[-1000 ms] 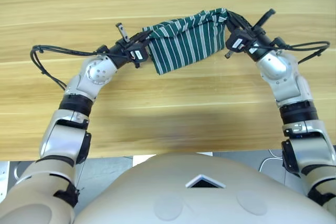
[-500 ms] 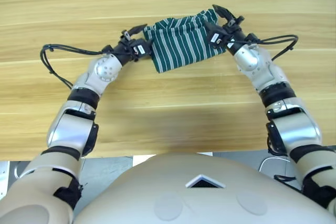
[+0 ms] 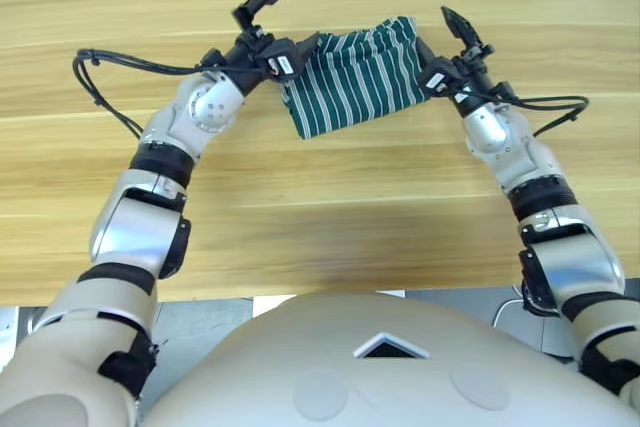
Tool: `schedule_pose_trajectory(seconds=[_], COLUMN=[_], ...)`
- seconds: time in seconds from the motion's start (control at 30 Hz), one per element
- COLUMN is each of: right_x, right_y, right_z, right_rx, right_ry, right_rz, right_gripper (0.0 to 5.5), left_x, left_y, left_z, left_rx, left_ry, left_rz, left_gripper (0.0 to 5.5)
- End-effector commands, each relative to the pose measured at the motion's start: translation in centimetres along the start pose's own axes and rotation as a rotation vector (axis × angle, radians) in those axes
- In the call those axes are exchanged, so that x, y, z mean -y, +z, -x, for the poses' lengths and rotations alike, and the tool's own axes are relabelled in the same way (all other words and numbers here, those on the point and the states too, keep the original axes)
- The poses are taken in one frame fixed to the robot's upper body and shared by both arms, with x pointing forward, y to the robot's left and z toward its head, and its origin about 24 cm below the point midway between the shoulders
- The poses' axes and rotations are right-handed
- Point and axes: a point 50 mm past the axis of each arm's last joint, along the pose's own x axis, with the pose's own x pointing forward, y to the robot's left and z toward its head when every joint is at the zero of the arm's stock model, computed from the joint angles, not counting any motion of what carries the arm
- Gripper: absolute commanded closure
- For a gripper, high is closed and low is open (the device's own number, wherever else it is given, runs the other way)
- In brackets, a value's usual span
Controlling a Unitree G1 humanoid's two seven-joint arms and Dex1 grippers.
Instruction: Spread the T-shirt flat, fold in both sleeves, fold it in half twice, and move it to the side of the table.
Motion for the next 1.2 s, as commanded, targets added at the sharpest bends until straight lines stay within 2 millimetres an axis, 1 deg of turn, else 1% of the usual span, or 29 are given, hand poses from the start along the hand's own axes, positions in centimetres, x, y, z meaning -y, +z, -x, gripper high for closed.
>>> schedule_pose_trajectory(seconds=[0.03,0.13,0.3,0.43,0.53,0.7,0.8,0.93,1.0,1.07,1.2], right_x=[-1.8,-2.7,-3.5,-4.3,-4.8,-5.3,-5.4,-5.6,-5.8,-6.1,-6.4], right_y=[1.2,1.9,1.9,2.2,2.7,3.5,3.7,3.9,4.0,4.1,4.2], right_z=[-0.2,-1.1,-2.4,-2.3,-2.3,-2.6,-2.8,-2.9,-3.0,-3.0,-3.0], right_rx=[0.042,0.052,0.036,0.067,0.090,0.117,0.123,0.124,0.125,0.127,0.126], right_ry=[0.113,0.160,0.239,0.299,0.317,0.331,0.332,0.333,0.336,0.340,0.348], right_rz=[0.041,0.049,0.089,0.101,0.101,0.102,0.102,0.100,0.096,0.090,0.084], right_gripper=[2.74,2.74,2.74,2.74,2.74,2.74,2.74,2.74,2.74,2.74,2.74], left_x=[0.9,1.6,1.6,1.5,1.4,1.5,1.4,1.2,0.4,-1.0,-3.1], left_y=[1.1,1.5,2.1,2.5,2.2,1.0,0.1,-0.8,-1.3,-2.1,-3.0], left_z=[-1.8,-2.9,-4.9,-6.5,-7.0,-6.6,-6.1,-5.5,-5.3,-5.1,-4.8], left_rx=[0.045,0.046,0.038,-0.004,-0.063,-0.152,-0.213,-0.266,-0.307,-0.363,-0.440], left_ry=[-0.055,-0.107,-0.144,-0.179,-0.228,-0.310,-0.326,-0.336,-0.289,-0.218,-0.104], left_rz=[-0.035,-0.065,-0.100,-0.137,-0.160,-0.161,-0.173,-0.140,-0.170,-0.231,-0.252], left_gripper=[1.39,1.39,1.39,1.39,1.39,1.39,1.39,1.39,1.39,1.39,1.39])
